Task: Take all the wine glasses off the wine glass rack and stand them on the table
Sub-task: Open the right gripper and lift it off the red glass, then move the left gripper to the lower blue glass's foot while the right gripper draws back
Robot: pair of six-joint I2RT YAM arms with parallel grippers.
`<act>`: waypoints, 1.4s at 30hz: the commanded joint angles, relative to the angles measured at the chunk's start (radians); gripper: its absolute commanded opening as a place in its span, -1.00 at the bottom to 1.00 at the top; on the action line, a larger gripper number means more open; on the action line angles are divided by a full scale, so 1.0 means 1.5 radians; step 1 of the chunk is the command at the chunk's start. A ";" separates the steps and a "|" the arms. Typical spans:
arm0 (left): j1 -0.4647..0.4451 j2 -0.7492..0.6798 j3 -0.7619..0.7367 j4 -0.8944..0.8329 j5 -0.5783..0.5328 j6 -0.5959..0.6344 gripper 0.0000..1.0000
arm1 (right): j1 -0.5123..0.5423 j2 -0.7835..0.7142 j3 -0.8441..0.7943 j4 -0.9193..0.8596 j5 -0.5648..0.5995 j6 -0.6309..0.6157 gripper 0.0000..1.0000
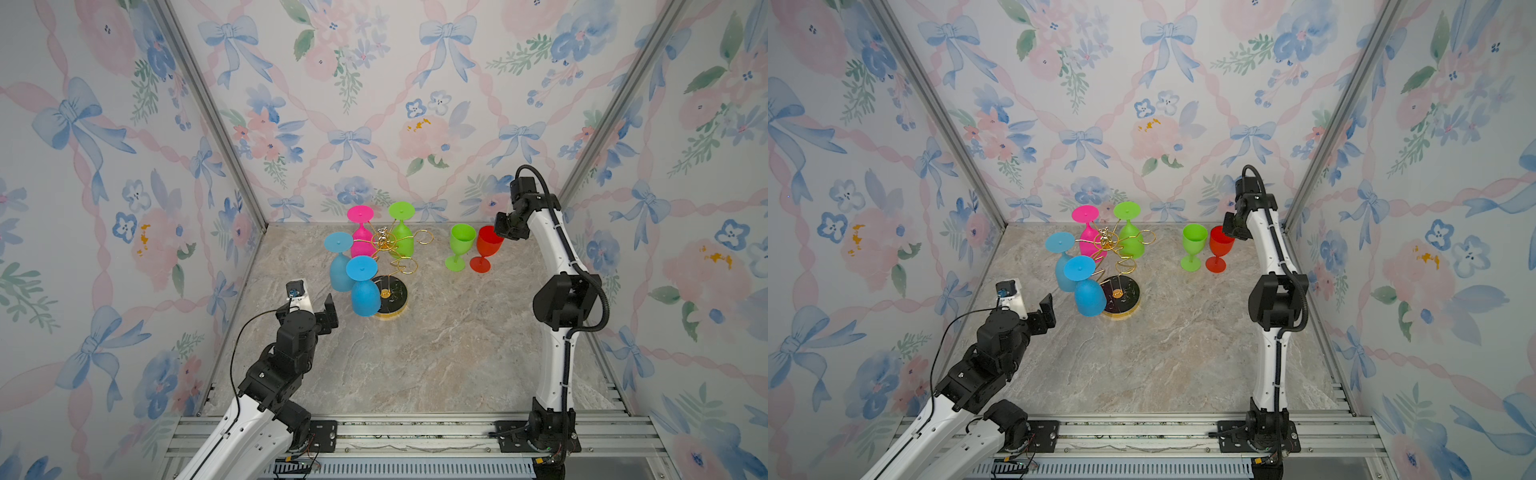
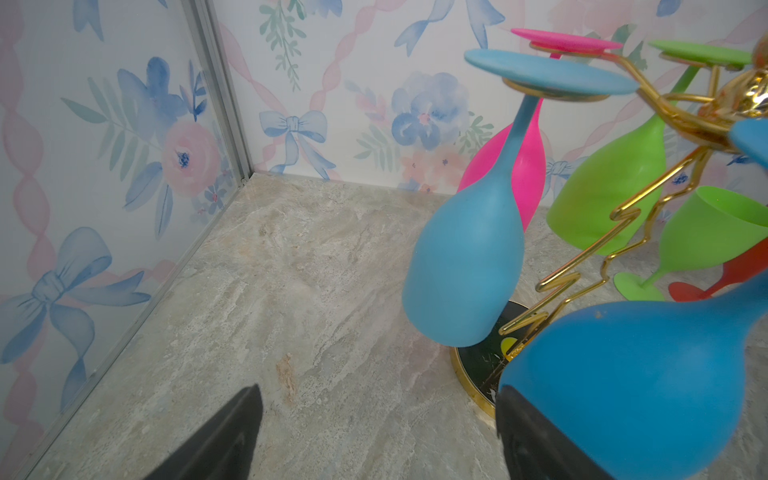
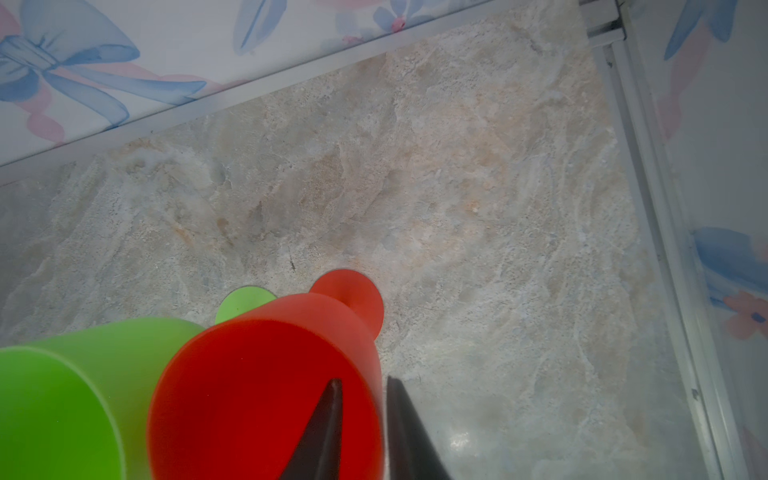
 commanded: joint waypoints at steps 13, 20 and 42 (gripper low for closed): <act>0.005 -0.002 0.009 0.001 0.014 -0.002 0.80 | -0.003 -0.186 -0.116 0.037 0.003 -0.012 0.05; 0.005 -0.007 0.008 0.005 0.025 -0.004 0.83 | 0.011 -0.405 -0.373 0.189 -0.035 -0.034 0.43; 0.007 0.038 0.185 -0.088 0.180 -0.140 0.86 | 0.225 -0.779 -0.918 0.467 -0.190 -0.126 0.64</act>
